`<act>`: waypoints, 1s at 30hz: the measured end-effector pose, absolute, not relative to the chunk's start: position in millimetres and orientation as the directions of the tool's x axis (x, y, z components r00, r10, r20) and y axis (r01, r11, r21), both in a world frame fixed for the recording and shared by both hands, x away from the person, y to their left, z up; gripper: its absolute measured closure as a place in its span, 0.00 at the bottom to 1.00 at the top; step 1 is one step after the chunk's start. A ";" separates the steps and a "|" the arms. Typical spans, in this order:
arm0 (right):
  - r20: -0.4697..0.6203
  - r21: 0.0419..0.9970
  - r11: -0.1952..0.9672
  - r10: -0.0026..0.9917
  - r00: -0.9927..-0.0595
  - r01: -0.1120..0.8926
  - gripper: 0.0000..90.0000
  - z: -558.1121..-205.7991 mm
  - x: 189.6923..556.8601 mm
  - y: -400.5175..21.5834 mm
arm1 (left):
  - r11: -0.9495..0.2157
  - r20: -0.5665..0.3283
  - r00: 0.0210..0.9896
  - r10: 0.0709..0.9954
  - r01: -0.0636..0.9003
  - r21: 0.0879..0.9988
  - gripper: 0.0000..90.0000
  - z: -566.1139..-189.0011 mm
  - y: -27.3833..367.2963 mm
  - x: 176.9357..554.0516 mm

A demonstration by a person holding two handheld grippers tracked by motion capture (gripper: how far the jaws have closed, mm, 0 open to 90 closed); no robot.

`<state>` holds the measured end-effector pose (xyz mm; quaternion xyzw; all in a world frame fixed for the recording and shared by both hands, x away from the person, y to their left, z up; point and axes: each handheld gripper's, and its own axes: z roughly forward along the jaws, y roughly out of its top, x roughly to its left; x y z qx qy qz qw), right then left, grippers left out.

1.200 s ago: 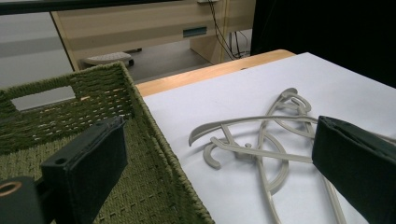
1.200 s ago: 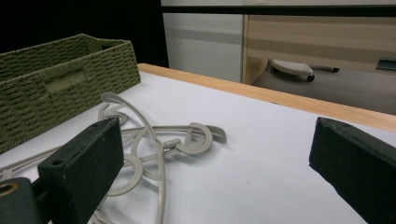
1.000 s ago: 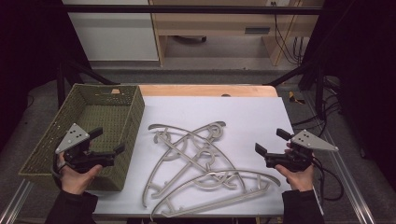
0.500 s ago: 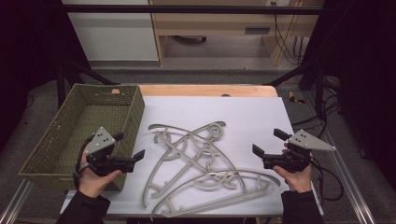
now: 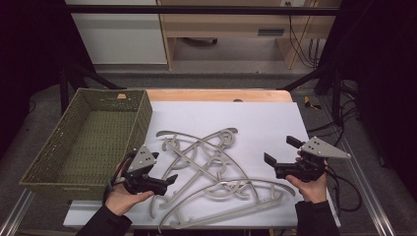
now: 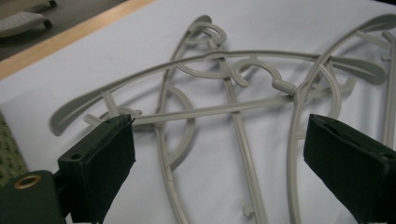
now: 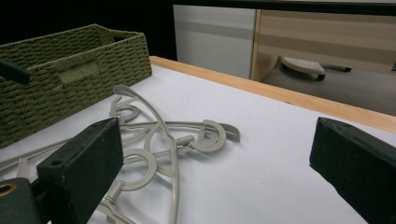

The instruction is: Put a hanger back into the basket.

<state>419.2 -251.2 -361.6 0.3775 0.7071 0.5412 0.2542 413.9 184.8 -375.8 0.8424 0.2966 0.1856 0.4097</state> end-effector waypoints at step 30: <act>0.057 0.950 0.138 0.804 -0.591 0.279 0.03 -365.4 422.5 -246.0 | -0.758 0.041 0.896 0.442 0.349 0.551 0.38 -436.3 108.3 425.4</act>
